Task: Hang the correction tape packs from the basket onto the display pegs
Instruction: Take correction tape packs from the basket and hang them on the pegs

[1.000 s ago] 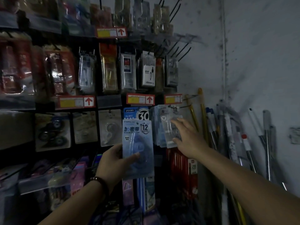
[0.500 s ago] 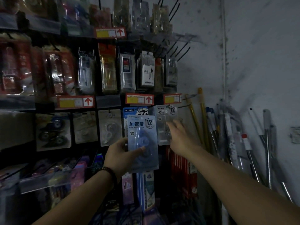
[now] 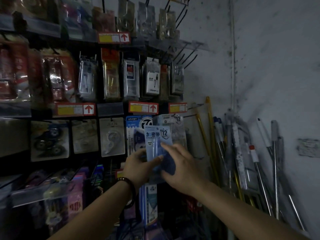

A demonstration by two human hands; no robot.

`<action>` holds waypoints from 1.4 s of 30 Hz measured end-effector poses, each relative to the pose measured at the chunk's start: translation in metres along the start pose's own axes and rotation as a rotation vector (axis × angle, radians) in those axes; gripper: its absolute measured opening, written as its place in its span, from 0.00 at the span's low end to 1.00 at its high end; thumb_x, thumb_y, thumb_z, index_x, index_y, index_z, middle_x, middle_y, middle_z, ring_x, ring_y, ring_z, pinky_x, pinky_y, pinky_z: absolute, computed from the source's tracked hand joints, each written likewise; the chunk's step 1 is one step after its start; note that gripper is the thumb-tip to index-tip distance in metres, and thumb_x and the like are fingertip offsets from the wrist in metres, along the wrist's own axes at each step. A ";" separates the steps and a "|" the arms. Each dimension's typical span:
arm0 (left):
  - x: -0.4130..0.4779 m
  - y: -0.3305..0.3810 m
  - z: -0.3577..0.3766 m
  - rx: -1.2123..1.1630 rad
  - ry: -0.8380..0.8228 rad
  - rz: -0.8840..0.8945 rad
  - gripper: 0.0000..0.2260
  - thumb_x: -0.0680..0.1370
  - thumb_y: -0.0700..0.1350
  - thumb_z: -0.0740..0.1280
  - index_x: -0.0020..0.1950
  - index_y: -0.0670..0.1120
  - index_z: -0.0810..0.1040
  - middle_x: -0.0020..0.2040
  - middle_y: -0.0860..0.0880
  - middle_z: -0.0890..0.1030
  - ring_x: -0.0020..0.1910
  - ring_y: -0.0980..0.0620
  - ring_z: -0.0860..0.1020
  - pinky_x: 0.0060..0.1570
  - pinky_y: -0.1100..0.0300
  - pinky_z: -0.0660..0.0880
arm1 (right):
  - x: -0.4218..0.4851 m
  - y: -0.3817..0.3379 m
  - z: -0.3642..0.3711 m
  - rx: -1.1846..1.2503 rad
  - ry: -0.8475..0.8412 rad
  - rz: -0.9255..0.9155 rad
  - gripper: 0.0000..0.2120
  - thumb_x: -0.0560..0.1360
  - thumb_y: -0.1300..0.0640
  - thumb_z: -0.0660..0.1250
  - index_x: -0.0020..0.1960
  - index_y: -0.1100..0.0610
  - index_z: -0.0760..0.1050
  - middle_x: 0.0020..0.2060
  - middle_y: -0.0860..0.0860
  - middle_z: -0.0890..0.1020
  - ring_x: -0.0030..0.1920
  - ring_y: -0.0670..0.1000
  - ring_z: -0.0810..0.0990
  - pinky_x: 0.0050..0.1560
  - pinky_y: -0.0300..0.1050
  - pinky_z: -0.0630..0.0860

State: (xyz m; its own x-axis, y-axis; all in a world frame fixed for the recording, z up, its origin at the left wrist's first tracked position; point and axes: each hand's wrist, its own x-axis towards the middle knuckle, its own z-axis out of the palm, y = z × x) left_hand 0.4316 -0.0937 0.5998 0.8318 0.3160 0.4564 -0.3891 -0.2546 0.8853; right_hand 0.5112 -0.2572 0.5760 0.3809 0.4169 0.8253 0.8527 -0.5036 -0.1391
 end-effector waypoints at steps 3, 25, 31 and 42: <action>0.000 0.001 0.005 0.109 -0.030 0.015 0.12 0.80 0.46 0.75 0.62 0.49 0.80 0.54 0.48 0.87 0.50 0.47 0.87 0.52 0.44 0.85 | 0.003 0.012 0.000 0.016 0.056 0.091 0.39 0.74 0.40 0.70 0.81 0.44 0.61 0.68 0.42 0.67 0.67 0.48 0.74 0.61 0.52 0.81; -0.009 -0.004 -0.020 0.926 -0.141 0.266 0.10 0.80 0.52 0.71 0.61 0.55 0.79 0.55 0.58 0.81 0.55 0.56 0.80 0.57 0.57 0.80 | 0.047 0.050 -0.028 -0.159 0.055 0.202 0.37 0.82 0.49 0.67 0.85 0.47 0.52 0.76 0.46 0.62 0.69 0.50 0.69 0.63 0.47 0.75; -0.010 -0.008 -0.025 0.981 -0.148 0.303 0.09 0.79 0.54 0.70 0.58 0.56 0.80 0.56 0.58 0.82 0.56 0.56 0.80 0.57 0.55 0.80 | 0.048 0.048 -0.026 -0.176 0.014 0.229 0.35 0.82 0.47 0.65 0.85 0.48 0.55 0.74 0.47 0.63 0.66 0.50 0.71 0.60 0.48 0.77; -0.026 -0.018 -0.043 1.041 -0.182 0.322 0.06 0.81 0.54 0.69 0.56 0.56 0.81 0.57 0.57 0.81 0.56 0.54 0.80 0.56 0.53 0.81 | 0.073 0.051 0.012 -0.294 -0.082 0.323 0.33 0.74 0.60 0.74 0.70 0.47 0.58 0.65 0.57 0.69 0.55 0.59 0.77 0.50 0.58 0.82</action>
State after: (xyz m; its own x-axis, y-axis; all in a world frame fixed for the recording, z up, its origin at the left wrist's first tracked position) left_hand 0.4001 -0.0576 0.5759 0.8305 -0.0203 0.5566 -0.1453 -0.9726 0.1813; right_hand 0.5868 -0.2436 0.6223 0.6482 0.2554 0.7174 0.5515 -0.8070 -0.2111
